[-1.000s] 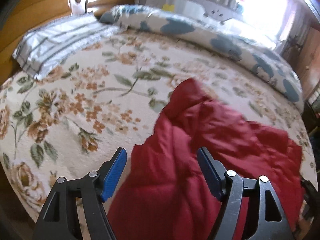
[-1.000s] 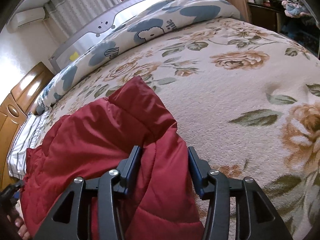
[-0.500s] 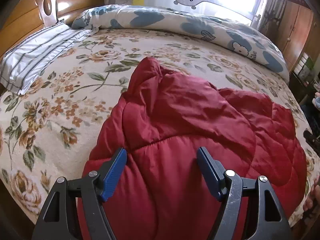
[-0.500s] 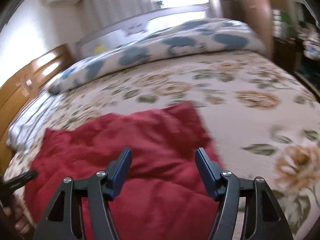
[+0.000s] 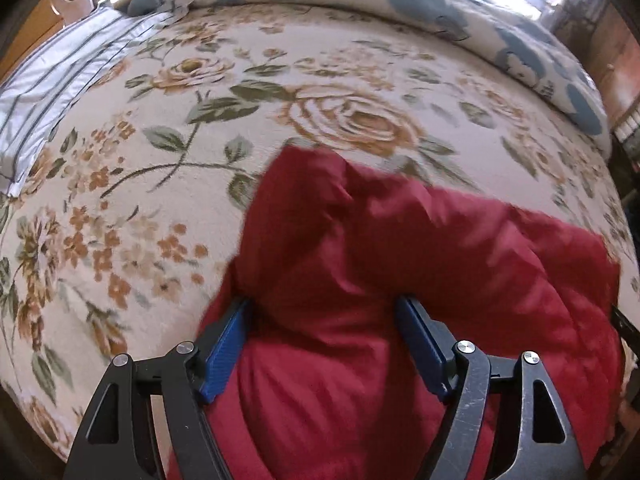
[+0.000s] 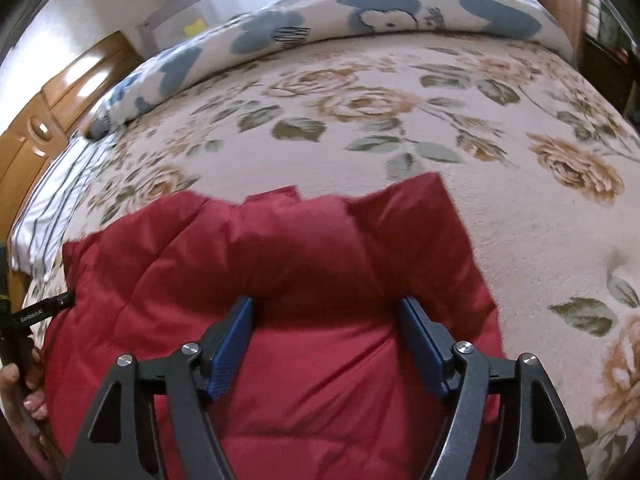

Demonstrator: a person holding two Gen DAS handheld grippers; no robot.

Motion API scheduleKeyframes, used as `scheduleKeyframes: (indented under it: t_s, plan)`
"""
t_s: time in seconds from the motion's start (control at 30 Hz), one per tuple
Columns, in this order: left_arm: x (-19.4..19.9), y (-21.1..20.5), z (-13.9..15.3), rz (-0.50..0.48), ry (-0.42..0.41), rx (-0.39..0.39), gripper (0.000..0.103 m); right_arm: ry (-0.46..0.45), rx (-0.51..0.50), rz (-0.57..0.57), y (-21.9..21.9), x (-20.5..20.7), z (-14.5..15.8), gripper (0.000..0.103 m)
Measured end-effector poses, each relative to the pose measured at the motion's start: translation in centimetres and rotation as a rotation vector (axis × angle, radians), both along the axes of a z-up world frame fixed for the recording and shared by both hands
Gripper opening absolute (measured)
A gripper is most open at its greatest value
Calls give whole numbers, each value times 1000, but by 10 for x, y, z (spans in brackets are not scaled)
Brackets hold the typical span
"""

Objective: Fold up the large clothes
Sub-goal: 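Press and smooth the folded jacket bundle with both open grippers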

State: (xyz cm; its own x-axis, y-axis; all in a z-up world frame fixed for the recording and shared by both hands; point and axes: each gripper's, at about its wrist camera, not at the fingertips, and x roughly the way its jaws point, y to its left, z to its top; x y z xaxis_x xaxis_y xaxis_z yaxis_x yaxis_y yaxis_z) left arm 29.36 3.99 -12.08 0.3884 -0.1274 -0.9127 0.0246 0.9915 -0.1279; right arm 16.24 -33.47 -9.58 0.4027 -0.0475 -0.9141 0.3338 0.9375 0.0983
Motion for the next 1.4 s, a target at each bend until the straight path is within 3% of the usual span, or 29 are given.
scheduleKeyframes:
  t_s: [0.17,0.33,0.57,0.77,0.9,1.0,1.4]
  plan:
    - [19,3,-16,96,14,33,76,7,29,-52,-12,2,-8,74]
    - [9,4,-14,97,-10,15,72,-1,16,-88,-16,-3,-10,73]
    - [-50,10,16,28,-75,-45,72,-6,1,-88,-15,-5,-9,74]
    - [-123,18,35,-22,-154,-30,72,-32,-22,-76,-8,-19,1,75]
    - [-160,30,52,-35,-185,-64,72,-45,-43,-66,-5,-26,5,75]
    - [-185,31,55,-70,-190,-42,72,-57,-42,-77,-5,-30,7,75]
    - [-200,28,42,-71,-182,-39,75,-122,-44,-42,19,-98,35,75]
